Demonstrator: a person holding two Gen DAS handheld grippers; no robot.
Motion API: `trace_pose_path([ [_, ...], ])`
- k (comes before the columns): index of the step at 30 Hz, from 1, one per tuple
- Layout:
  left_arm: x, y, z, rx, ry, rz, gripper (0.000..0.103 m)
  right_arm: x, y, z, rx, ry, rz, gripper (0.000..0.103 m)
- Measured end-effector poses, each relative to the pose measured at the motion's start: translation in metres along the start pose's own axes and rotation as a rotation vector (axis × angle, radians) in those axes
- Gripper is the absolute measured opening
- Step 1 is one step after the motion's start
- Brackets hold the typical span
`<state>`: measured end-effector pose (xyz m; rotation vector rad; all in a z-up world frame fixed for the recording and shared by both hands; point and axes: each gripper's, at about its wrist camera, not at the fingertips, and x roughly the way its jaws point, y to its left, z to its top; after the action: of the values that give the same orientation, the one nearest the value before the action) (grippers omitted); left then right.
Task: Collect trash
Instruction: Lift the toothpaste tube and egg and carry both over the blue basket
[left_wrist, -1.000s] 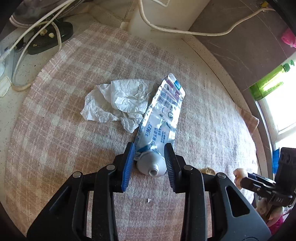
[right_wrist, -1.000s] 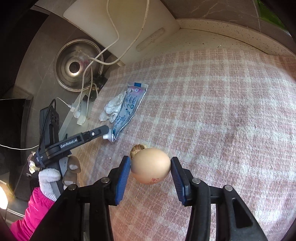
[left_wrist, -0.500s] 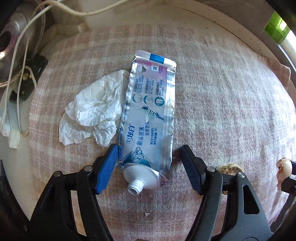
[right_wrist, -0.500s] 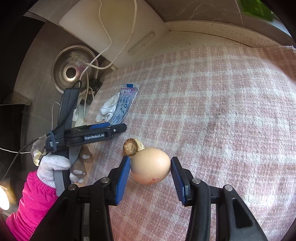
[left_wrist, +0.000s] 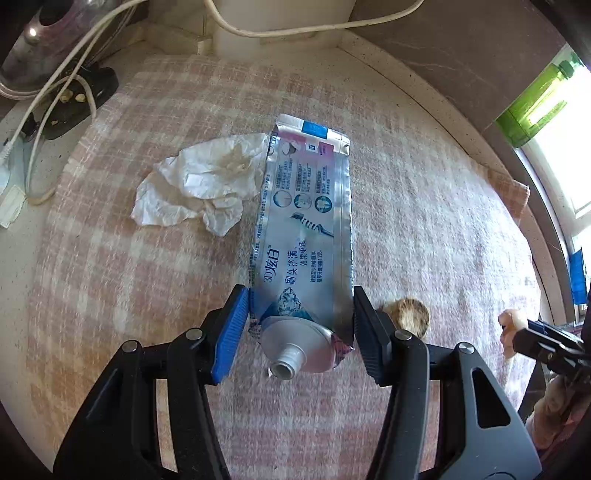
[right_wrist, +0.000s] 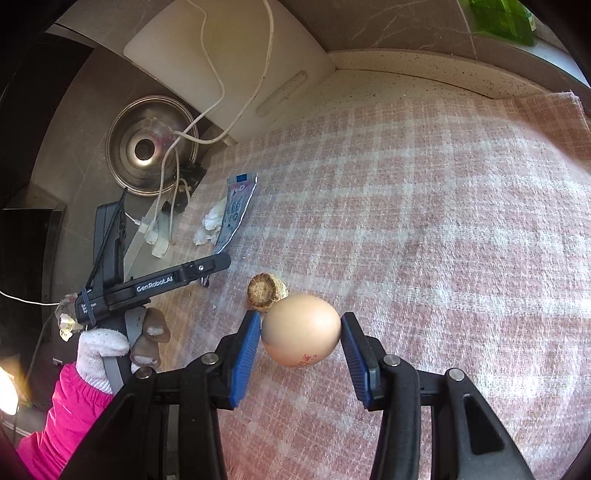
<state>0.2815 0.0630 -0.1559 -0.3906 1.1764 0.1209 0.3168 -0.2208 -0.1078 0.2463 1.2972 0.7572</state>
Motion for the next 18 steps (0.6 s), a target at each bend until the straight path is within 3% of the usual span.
trace_pose_path([
  [10, -0.059, 0.014, -0.064, -0.034, -0.07, -0.005, 0.056, -0.003, 0.026, -0.021, -0.04, -0.002, -0.002, 0.046],
  [18, -0.088, 0.03, -0.117, -0.024, -0.063, -0.003, 0.056, -0.006, 0.054, -0.052, -0.038, -0.009, 0.001, 0.046],
])
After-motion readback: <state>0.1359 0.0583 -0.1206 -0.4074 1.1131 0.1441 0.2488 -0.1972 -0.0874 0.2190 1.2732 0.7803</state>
